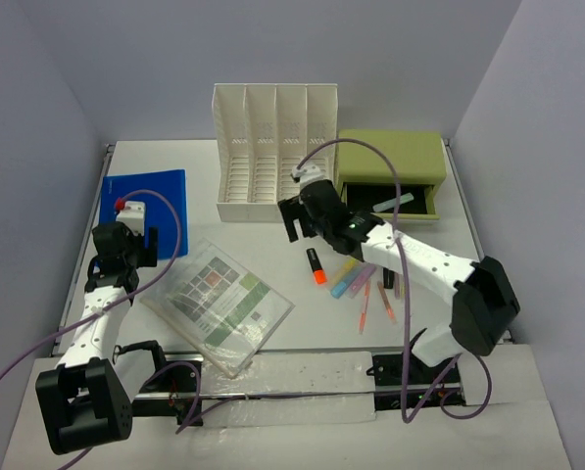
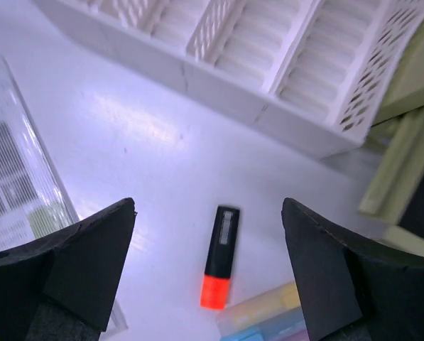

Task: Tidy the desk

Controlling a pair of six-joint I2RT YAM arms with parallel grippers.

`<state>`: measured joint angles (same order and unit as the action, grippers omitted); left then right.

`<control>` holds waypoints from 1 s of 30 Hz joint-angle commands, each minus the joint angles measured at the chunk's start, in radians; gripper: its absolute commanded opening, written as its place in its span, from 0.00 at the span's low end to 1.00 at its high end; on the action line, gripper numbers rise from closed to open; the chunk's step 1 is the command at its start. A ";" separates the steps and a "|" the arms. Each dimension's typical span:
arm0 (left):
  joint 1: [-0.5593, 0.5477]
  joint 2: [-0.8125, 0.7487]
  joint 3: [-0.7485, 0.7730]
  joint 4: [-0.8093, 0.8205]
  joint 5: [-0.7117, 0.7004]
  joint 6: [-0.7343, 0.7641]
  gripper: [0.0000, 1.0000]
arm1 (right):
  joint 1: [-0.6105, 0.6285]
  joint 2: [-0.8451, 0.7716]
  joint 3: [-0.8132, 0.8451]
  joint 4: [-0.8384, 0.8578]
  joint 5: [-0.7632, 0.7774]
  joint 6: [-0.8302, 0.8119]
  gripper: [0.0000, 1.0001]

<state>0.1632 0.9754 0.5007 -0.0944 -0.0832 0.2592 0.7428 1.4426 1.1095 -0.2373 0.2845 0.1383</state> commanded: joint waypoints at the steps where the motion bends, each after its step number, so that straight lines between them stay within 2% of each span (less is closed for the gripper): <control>1: 0.007 -0.015 0.001 0.037 -0.010 0.000 0.87 | 0.033 0.118 0.034 -0.159 -0.062 0.059 0.89; 7: 0.007 -0.007 -0.001 0.038 -0.012 0.000 0.87 | 0.033 0.232 0.022 -0.224 -0.090 0.105 0.80; 12: 0.007 -0.006 -0.001 0.039 -0.010 0.000 0.87 | 0.033 0.240 -0.027 -0.249 -0.061 0.140 0.76; 17: 0.007 -0.001 -0.002 0.042 -0.012 0.000 0.87 | 0.032 0.288 -0.059 -0.225 -0.114 0.141 0.74; 19: 0.007 -0.004 -0.002 0.042 -0.015 0.000 0.87 | 0.032 0.350 -0.043 -0.232 -0.122 0.136 0.67; 21: 0.009 -0.010 -0.002 0.041 -0.015 0.000 0.87 | 0.031 0.376 -0.034 -0.231 -0.132 0.137 0.56; 23: 0.009 -0.012 -0.004 0.039 -0.013 0.000 0.87 | 0.032 0.389 -0.026 -0.223 -0.139 0.139 0.48; 27: 0.010 -0.013 -0.005 0.041 -0.012 0.000 0.87 | 0.045 0.376 0.010 -0.231 -0.134 0.140 0.09; 28: 0.010 -0.012 -0.005 0.041 -0.012 0.000 0.87 | 0.055 0.367 0.022 -0.233 -0.134 0.133 0.02; 30: 0.011 -0.011 -0.005 0.042 -0.011 0.000 0.87 | 0.068 0.336 0.053 -0.230 -0.146 0.124 0.00</control>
<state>0.1654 0.9760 0.4970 -0.0940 -0.0841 0.2592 0.7789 1.7972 1.0989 -0.4456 0.1575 0.2749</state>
